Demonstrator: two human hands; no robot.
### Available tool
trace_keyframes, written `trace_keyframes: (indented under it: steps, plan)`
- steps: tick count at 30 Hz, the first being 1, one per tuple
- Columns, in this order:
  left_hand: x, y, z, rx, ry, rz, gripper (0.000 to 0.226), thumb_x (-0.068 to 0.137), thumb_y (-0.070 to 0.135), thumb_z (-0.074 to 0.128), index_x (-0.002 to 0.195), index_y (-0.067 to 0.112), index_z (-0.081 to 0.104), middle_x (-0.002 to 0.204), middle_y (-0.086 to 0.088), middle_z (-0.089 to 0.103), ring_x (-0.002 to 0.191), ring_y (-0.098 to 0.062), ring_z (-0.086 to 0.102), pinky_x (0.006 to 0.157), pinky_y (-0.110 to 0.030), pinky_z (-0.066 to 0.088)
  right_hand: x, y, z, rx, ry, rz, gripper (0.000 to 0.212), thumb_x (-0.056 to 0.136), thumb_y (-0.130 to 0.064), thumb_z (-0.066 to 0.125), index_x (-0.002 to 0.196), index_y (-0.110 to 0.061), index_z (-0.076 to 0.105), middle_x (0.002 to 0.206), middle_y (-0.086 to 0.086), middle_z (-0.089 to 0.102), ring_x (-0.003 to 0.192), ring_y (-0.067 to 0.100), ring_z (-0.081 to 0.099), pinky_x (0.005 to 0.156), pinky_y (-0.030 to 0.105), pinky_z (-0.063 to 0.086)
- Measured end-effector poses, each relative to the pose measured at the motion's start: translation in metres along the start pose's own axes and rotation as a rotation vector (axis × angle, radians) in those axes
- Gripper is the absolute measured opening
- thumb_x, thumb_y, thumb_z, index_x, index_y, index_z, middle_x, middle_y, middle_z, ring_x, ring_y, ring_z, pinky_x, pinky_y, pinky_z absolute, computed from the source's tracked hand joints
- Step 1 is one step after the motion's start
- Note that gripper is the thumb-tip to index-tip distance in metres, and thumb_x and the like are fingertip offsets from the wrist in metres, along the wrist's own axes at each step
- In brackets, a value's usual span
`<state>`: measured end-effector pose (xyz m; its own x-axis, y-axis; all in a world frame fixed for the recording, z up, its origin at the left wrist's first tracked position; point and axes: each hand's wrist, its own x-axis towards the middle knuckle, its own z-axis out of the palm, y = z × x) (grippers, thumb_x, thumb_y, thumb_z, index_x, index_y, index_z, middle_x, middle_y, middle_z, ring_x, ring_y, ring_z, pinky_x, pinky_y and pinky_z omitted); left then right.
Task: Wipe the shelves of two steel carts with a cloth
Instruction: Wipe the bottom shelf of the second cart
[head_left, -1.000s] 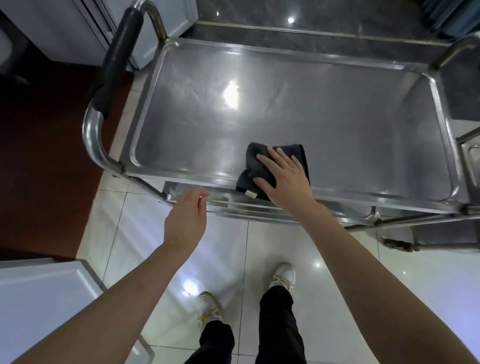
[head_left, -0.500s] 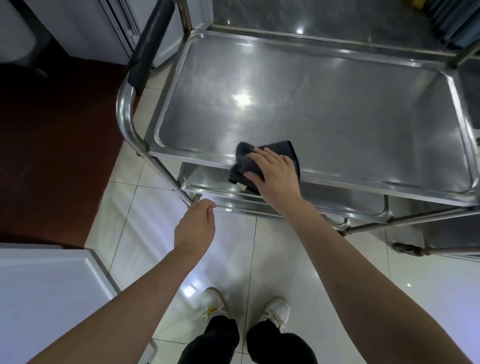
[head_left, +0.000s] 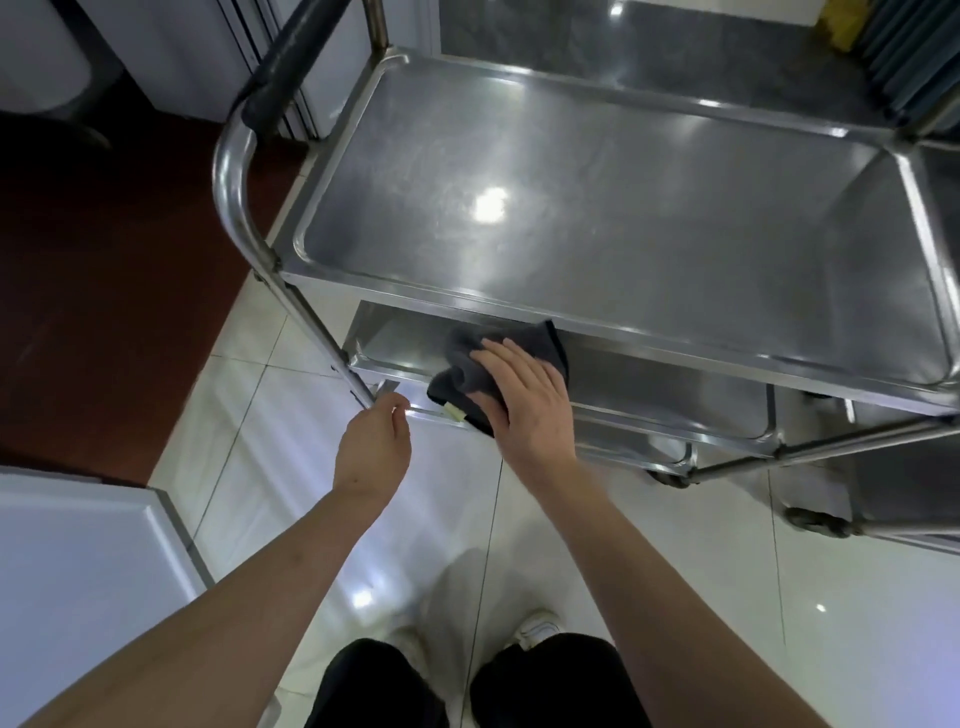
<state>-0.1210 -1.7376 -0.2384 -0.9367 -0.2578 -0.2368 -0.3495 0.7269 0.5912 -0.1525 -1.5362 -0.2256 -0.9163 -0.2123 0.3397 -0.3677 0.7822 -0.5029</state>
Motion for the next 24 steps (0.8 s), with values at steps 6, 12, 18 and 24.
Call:
trace_keyframes:
  steps: [6, 12, 18, 24]
  plan:
    - [0.038, -0.024, 0.049, 0.015, 0.039, 0.091, 0.025, 0.1, 0.002, 0.042, 0.113, 0.008, 0.062, 0.093, -0.01, 0.065, 0.08, -0.027, 0.061, 0.063, -0.034, 0.049, -0.034, 0.036, 0.057, 0.158, 0.116, 0.271, 0.038, 0.103, -0.036, 0.054, 0.137, -0.022, 0.062, 0.142, -0.003, 0.064, 0.133, 0.021, 0.057, 0.108, 0.048, 0.046]
    - [0.09, -0.051, 0.115, 0.048, 0.154, 0.251, 0.025, 0.102, 0.013, 0.043, 0.118, 0.017, 0.061, 0.093, -0.008, 0.068, 0.081, -0.026, 0.064, 0.071, -0.043, 0.057, -0.035, 0.086, 0.117, 0.234, 0.301, 0.316, 0.035, 0.104, -0.039, 0.053, 0.135, -0.024, 0.06, 0.129, -0.005, 0.068, 0.114, 0.021, 0.065, 0.092, 0.049, 0.055]
    - [0.148, -0.075, 0.165, 0.002, 0.298, 0.422, 0.024, 0.102, 0.014, 0.046, 0.118, 0.017, 0.064, 0.097, -0.011, 0.065, 0.083, -0.028, 0.065, 0.074, -0.038, 0.055, -0.007, 0.136, 0.163, 0.164, 0.429, 0.288, 0.041, 0.104, -0.048, 0.049, 0.131, -0.019, 0.062, 0.112, -0.002, 0.069, 0.099, 0.022, 0.064, 0.086, 0.048, 0.054]
    - [0.183, -0.109, 0.195, 0.009, 0.439, 0.609, 0.024, 0.099, 0.01, 0.048, 0.116, 0.016, 0.064, 0.095, -0.01, 0.063, 0.081, -0.026, 0.058, 0.07, -0.035, 0.047, 0.009, 0.164, 0.22, 0.053, 0.482, 0.172, 0.039, 0.107, -0.038, 0.056, 0.142, -0.021, 0.059, 0.125, 0.001, 0.069, 0.102, 0.027, 0.066, 0.081, 0.038, 0.05]
